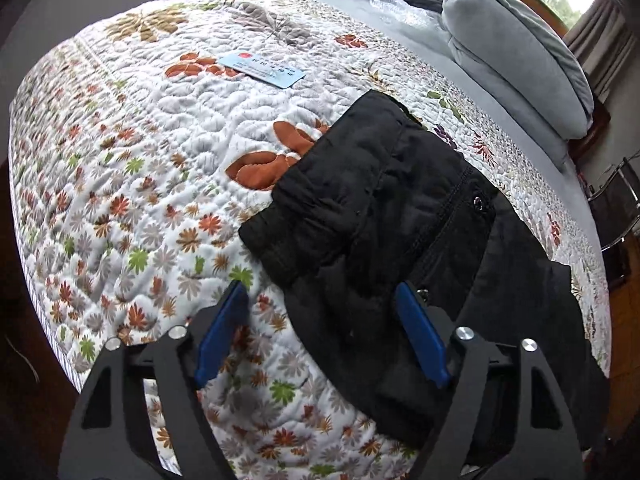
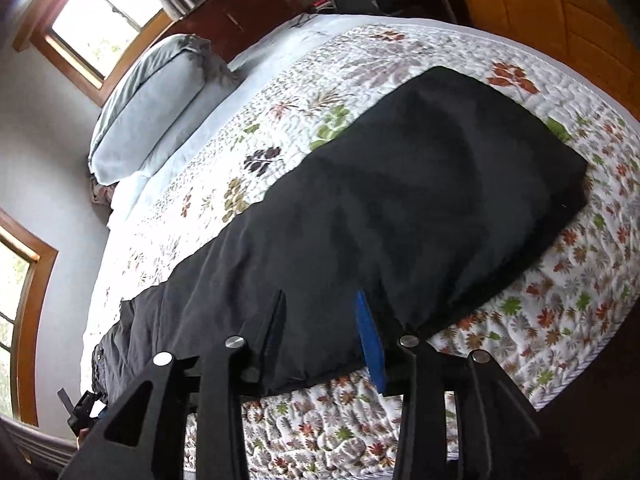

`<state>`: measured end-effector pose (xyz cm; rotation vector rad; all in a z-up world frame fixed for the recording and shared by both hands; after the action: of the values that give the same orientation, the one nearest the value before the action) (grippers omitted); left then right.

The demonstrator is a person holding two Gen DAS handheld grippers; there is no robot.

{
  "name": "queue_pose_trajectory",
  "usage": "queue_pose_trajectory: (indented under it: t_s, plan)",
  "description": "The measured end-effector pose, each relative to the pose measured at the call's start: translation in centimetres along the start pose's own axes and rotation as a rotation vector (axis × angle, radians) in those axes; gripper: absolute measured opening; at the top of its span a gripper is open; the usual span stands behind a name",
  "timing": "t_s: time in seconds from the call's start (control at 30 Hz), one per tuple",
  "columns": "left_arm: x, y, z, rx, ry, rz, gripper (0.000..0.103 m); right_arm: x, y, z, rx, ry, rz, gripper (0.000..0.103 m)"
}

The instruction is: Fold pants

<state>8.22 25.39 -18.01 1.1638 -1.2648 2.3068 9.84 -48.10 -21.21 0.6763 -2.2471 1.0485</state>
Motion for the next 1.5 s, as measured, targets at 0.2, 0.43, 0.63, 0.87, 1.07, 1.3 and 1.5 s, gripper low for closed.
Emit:
queue_pose_trajectory:
  t_s: [0.2,0.43,0.63,0.87,1.07,1.3,1.5]
  plan:
    - [0.1,0.0,0.6,0.005,0.021,-0.001,0.054,-0.4,0.6,1.1,-0.023,0.011,-0.012,0.039]
    - [1.6,0.1,0.7,0.032,0.066,0.002,0.031,-1.0,0.8,1.3,-0.023,0.005,-0.026,0.040]
    - [2.0,0.9,0.5,0.010,0.043,0.005,0.026,-0.8,0.6,1.8,-0.026,0.004,-0.020,0.041]
    - [2.3,1.1,0.8,-0.018,0.027,0.021,0.028,0.2,0.3,3.8,-0.076,0.008,0.006,0.041]
    - [5.4,0.0,1.2,-0.095,-0.077,0.130,0.043,1.6,-0.4,6.5,-0.188,-0.007,0.070,0.060]
    - [9.6,-0.9,6.9,-0.187,0.004,0.275,0.096,2.7,-0.5,11.0,-0.359,-0.028,0.131,0.063]
    - [8.8,0.8,12.6,-0.275,0.113,0.219,0.100,2.1,-0.3,14.6,-0.498,-0.110,0.162,0.064]
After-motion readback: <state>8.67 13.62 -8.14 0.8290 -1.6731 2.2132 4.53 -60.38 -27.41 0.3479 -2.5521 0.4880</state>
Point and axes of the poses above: each gripper's, at about its wrist camera, not at the fingertips, and x roughly against the way its jaws point, z to its right, y to its underside, the point moved 8 cm from there along -x, roughly the way its jaws point, and after that the axes turned 8 degrees about z, right-handed, at the moved point
